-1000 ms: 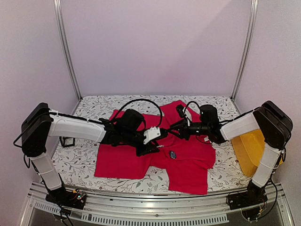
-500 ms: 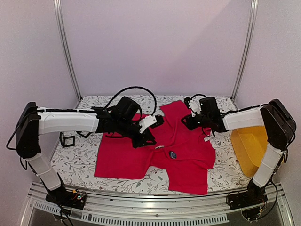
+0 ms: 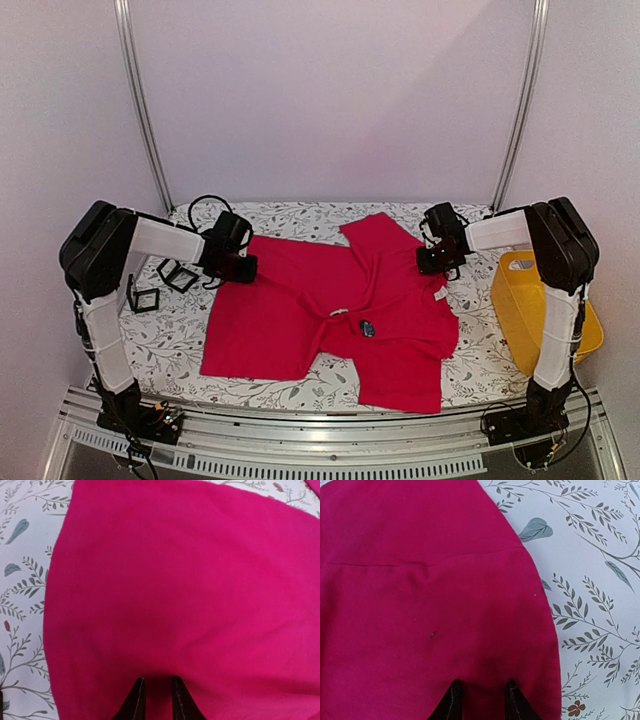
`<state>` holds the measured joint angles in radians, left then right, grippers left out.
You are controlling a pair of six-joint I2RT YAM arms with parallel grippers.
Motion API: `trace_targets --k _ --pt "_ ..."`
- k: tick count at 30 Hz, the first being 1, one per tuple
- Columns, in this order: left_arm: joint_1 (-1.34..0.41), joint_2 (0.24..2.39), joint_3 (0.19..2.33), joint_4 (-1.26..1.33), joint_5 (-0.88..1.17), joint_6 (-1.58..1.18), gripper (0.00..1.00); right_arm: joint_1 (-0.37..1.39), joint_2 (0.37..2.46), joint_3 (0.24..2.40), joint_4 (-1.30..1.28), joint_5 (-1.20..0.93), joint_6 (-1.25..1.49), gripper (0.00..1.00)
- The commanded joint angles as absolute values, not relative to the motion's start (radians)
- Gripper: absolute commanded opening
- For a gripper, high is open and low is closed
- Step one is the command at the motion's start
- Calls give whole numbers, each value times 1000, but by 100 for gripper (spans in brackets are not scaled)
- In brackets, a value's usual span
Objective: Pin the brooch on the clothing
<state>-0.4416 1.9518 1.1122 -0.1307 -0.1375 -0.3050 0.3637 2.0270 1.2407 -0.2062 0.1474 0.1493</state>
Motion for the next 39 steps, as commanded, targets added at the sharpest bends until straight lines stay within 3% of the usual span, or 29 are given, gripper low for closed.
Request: trace_targets --k 1,8,18,23,29,31,33,35,37,39 --pt "-406 2054 1180 -163 -271 -378 18 319 2118 1343 -353 155 174 29" --pt "-247 2177 1316 -160 -179 -397 19 247 2304 1643 -448 84 158 30" --pt "-237 2199 1491 -159 -191 -270 23 225 2515 2087 -543 14 32 30" --pt "-256 2055 1389 -134 -184 -297 24 238 2394 2031 -532 48 11 30" --pt "-331 1855 1202 -93 -220 -356 31 278 2114 1712 -417 13 12 32" --pt "-359 1794 1140 -80 -237 -369 46 279 2021 1580 -347 -60 49 34" --pt "-379 1727 1090 -74 -241 -383 67 281 1914 1426 -268 -121 77 46" --pt "-394 1665 1033 -45 -245 -399 97 276 1815 1283 -161 -147 101 77" --pt "-405 1589 947 20 -270 -413 100 260 1687 1134 -28 -146 151 97" --pt "-419 1501 855 119 -324 -409 100 240 1548 1008 116 -129 177 99"
